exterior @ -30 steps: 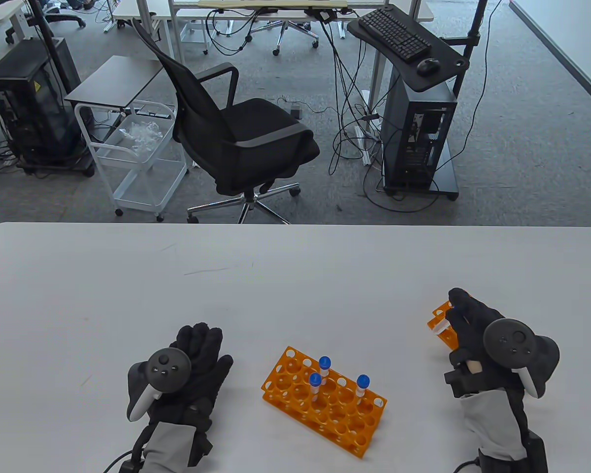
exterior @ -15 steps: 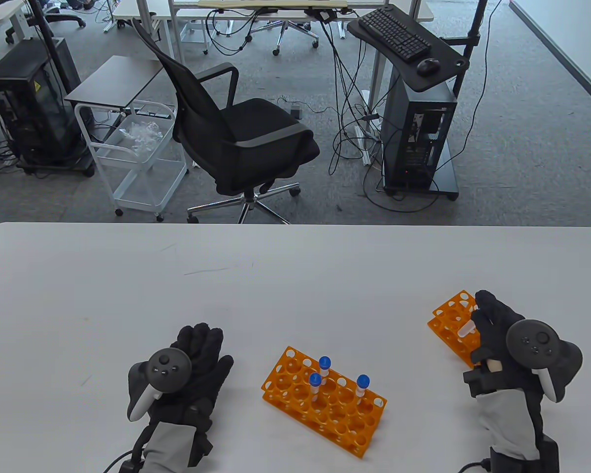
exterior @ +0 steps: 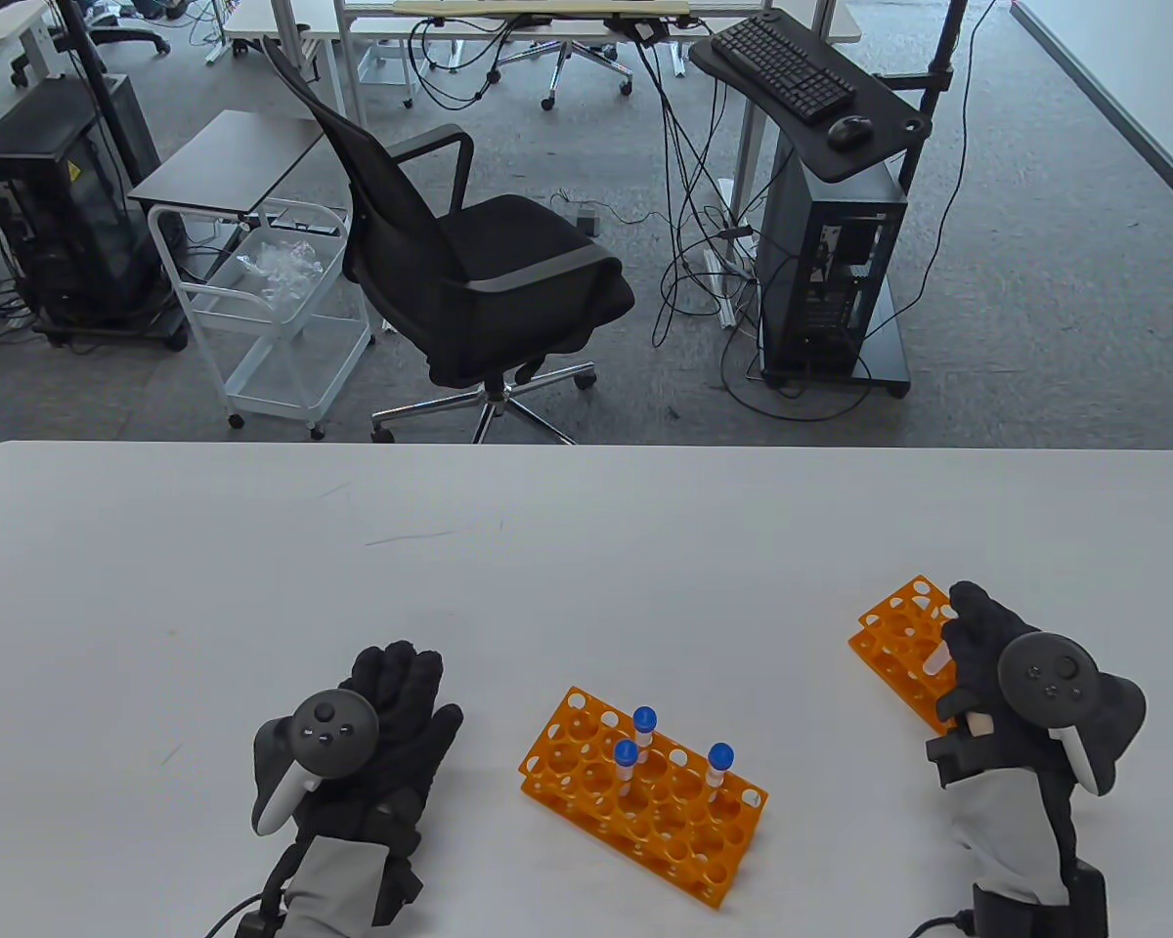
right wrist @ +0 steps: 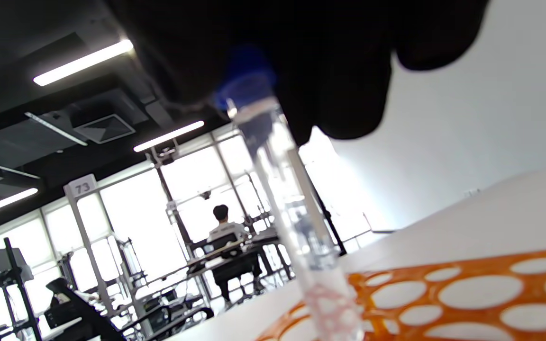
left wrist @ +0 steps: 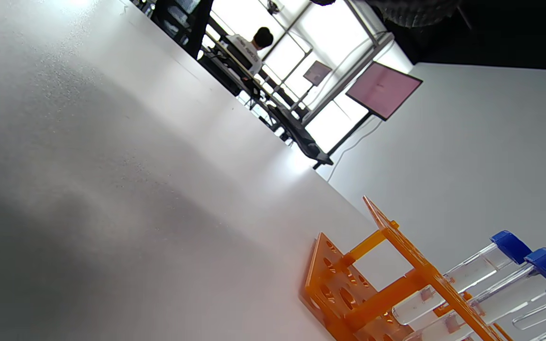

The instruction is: Transfer 4 test tubes between racks (Right hand only)

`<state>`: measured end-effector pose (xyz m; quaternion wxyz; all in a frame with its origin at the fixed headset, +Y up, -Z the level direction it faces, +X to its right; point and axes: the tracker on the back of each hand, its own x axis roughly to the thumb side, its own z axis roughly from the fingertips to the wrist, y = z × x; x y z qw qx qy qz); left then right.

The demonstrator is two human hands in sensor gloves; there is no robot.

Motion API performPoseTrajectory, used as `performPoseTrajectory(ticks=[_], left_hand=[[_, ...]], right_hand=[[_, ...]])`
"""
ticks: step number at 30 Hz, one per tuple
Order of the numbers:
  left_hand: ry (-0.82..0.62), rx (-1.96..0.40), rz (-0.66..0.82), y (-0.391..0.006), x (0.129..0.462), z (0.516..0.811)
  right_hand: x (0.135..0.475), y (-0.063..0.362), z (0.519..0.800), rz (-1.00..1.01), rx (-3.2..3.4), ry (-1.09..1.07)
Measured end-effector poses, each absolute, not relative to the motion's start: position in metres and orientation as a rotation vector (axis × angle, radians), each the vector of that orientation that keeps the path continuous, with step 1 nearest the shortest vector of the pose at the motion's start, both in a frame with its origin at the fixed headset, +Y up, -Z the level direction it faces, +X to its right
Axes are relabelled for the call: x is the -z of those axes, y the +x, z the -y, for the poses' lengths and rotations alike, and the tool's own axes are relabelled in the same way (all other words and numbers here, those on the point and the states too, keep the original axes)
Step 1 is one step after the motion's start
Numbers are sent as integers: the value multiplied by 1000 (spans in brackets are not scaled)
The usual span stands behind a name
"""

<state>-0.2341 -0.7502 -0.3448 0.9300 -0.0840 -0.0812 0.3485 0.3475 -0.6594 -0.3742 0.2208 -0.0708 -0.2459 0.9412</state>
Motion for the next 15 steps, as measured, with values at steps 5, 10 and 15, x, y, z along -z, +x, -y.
performPoseTrajectory(ticks=[5,10,15], left_hand=[[-172,-715,166,-234,345,750],[-172,-717,167,-235,345,750],[-172,-719,167,-235,345,750]], right_hand=[[378,347,666,677,-2623,-197],[381,348,672,658,-2640,-199],[383,349,678,639,-2645,-207]])
